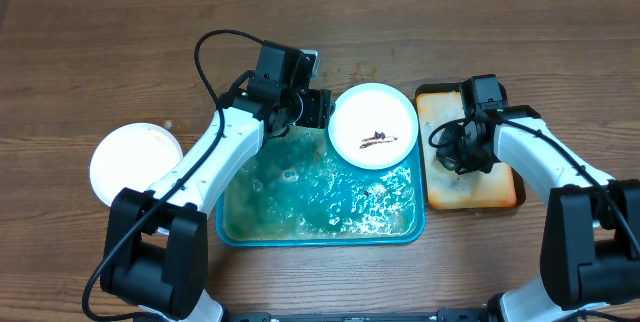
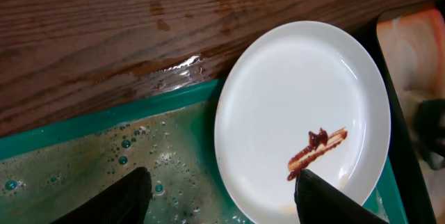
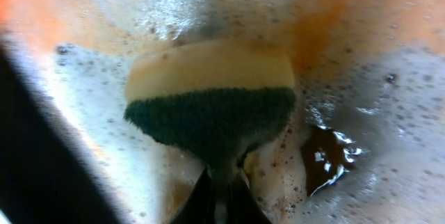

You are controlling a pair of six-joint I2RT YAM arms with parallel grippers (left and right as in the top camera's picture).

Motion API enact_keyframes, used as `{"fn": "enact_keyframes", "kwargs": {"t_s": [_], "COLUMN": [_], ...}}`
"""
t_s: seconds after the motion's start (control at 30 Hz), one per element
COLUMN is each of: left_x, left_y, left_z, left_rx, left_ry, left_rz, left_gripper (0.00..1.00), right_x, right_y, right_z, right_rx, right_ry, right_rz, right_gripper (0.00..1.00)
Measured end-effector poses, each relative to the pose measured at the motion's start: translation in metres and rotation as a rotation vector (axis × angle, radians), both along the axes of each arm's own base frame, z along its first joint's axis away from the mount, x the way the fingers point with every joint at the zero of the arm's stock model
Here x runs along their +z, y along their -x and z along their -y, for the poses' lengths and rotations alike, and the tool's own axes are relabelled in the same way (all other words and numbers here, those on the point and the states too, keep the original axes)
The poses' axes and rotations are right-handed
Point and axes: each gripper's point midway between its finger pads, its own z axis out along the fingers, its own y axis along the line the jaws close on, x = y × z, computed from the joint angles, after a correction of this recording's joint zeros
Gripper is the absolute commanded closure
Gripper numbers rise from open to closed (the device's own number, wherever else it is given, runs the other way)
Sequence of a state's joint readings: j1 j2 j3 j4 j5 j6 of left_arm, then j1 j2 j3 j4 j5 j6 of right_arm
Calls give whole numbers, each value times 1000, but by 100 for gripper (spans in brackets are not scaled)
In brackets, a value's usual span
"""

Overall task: Clean dirty plates on tray and stack at the side
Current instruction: 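Move the left gripper to the remaining white plate's rim and grasp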

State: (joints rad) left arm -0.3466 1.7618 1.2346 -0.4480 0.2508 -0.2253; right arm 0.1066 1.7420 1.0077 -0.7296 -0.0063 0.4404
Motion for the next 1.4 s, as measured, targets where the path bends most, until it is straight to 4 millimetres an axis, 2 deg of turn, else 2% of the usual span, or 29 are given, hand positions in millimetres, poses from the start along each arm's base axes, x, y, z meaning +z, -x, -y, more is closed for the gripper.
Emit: {"fn": "enact_keyframes", "kwargs": {"t_s": [0.13, 0.27, 0.43, 0.57, 0.83, 1.0, 1.17, 1.4], "left_x": [0, 1, 1, 1, 3, -12, -24, -18], "left_y": [0, -1, -1, -1, -8, -18, -37, -60], "left_z": [0, 0, 1, 1, 7, 23, 37, 47], "left_rx": [0, 0, 0, 0, -9, -34, -46, -47], "left_ry": [1, 2, 3, 3, 15, 25, 51, 94], "left_rz": [1, 5, 7, 7, 41, 65, 125, 235], "left_gripper": [31, 32, 31, 31, 31, 31, 39, 39], "right_x": [2, 13, 40, 53, 34, 19, 17, 16], "right_y": [5, 6, -11, -11, -6, 7, 10, 10], "right_z": [6, 9, 9, 10, 11, 12, 13, 13], "right_rx": [48, 112, 174, 231, 278, 288, 291, 293], "right_ry": [40, 67, 88, 103, 113, 113, 113, 113], "right_rz": [-25, -50, 18, 42, 49, 14, 7, 4], "right_gripper": [96, 96, 96, 96, 96, 96, 96, 96]}}
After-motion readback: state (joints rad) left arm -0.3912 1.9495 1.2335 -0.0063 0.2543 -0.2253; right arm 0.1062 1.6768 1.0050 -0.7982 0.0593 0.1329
